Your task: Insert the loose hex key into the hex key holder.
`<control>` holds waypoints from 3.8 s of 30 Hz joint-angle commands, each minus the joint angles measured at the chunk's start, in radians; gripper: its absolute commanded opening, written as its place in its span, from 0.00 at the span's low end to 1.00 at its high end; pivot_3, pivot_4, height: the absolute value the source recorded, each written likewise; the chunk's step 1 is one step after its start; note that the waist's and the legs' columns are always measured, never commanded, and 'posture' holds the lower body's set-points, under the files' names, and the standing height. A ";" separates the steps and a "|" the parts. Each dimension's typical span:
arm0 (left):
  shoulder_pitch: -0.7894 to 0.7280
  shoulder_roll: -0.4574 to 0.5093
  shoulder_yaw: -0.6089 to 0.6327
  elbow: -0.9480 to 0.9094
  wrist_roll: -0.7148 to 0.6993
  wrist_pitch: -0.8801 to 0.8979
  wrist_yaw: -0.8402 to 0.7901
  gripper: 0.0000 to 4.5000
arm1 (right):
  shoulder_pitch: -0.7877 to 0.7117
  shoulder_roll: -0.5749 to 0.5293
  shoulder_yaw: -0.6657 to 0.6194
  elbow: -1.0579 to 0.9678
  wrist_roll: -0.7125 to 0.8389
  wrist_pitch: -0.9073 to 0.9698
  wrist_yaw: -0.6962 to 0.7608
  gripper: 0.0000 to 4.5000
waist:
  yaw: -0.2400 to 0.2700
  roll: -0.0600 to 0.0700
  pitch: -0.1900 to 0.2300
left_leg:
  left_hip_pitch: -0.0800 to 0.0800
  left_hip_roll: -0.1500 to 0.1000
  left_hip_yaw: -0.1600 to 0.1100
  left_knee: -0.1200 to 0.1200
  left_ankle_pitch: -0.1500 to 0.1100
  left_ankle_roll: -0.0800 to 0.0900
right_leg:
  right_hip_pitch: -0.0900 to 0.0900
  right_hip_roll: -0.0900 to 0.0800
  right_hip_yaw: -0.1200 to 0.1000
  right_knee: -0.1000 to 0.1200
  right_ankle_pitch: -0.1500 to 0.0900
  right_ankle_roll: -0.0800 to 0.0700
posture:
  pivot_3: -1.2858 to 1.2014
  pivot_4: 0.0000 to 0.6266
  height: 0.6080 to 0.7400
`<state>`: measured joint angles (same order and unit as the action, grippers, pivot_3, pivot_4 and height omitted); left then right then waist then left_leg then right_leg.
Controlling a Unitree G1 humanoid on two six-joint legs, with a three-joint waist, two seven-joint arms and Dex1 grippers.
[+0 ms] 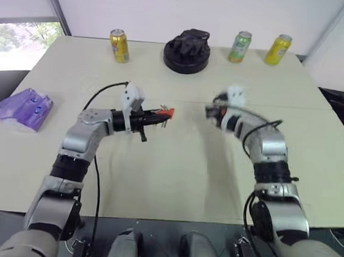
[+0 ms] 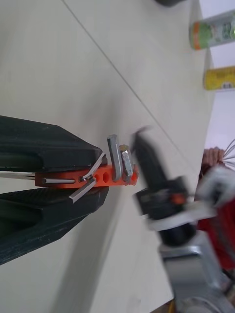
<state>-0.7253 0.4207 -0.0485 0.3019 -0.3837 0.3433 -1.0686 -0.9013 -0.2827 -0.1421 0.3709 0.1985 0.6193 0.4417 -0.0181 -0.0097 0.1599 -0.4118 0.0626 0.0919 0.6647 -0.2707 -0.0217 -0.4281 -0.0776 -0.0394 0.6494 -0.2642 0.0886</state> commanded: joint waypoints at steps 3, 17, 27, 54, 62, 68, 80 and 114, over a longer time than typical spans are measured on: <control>-0.151 0.005 0.030 0.151 -0.023 0.003 -0.090 0.00 | -0.034 0.083 -0.115 -0.259 0.170 -0.072 -0.047 0.01 | 0.008 0.000 0.000 | -0.002 0.000 -0.002 -0.001 0.002 -0.003 | 0.000 0.000 -0.002 0.000 0.000 0.000 | 0.52 0.24 1.00; -0.275 -0.098 0.014 0.289 0.069 -0.209 -0.100 0.00 | 0.076 0.254 -0.088 -0.514 0.400 0.008 -0.163 0.01 | 0.002 0.000 0.000 | -0.005 -0.001 -0.003 0.001 0.000 0.000 | 0.000 0.000 -0.002 -0.002 0.000 0.000 | 0.52 0.24 1.00; -0.302 -0.120 0.050 0.275 0.035 -0.184 -0.069 0.00 | 0.109 0.253 -0.051 -0.552 0.440 0.033 -0.195 0.01 | 0.003 0.000 0.000 | -0.005 -0.001 -0.004 0.001 0.000 0.000 | 0.000 0.000 -0.002 -0.002 0.000 0.000 | 0.52 0.24 1.00; -0.266 -0.114 0.079 0.195 -0.007 -0.095 -0.058 0.00 | 0.132 0.203 -0.040 -0.515 0.438 0.003 -0.183 0.01 | 0.003 0.000 0.000 | -0.006 -0.001 -0.004 0.001 0.000 0.000 | 0.000 0.000 -0.002 -0.002 0.000 0.000 | 0.52 0.24 1.00; -0.277 -0.124 0.118 0.175 -0.064 -0.028 -0.028 0.00 | 0.152 0.191 -0.029 -0.502 0.427 -0.020 -0.167 0.01 | 0.003 0.000 0.000 | -0.006 -0.001 -0.004 0.001 0.000 0.000 | 0.000 0.000 -0.002 -0.002 0.000 0.000 | 0.52 0.24 1.00; -0.272 -0.125 0.111 0.167 -0.065 -0.030 -0.023 0.00 | 0.181 0.171 -0.013 -0.509 0.422 -0.017 -0.161 0.01 | 0.003 0.000 0.000 | -0.006 -0.001 -0.004 0.001 0.000 0.000 | 0.000 0.000 -0.002 -0.002 0.000 0.000 | 0.52 0.24 1.00; -0.235 -0.119 0.064 0.157 -0.022 -0.074 -0.039 0.00 | 0.158 0.149 -0.016 -0.489 0.422 -0.037 -0.148 0.58 | 0.004 0.000 0.000 | -0.006 -0.001 -0.004 0.001 0.000 0.000 | 0.000 0.000 -0.002 -0.002 0.000 0.000 | 0.52 0.24 1.00; 0.219 -0.018 0.180 -0.079 0.089 0.250 0.615 0.99 | 0.305 -0.026 0.049 -0.665 0.419 -0.009 0.008 0.92 | -0.005 0.000 0.000 | 0.001 0.000 -0.004 -0.001 -0.001 0.001 | 0.002 0.000 -0.001 0.000 0.000 0.000 | 0.52 0.24 1.00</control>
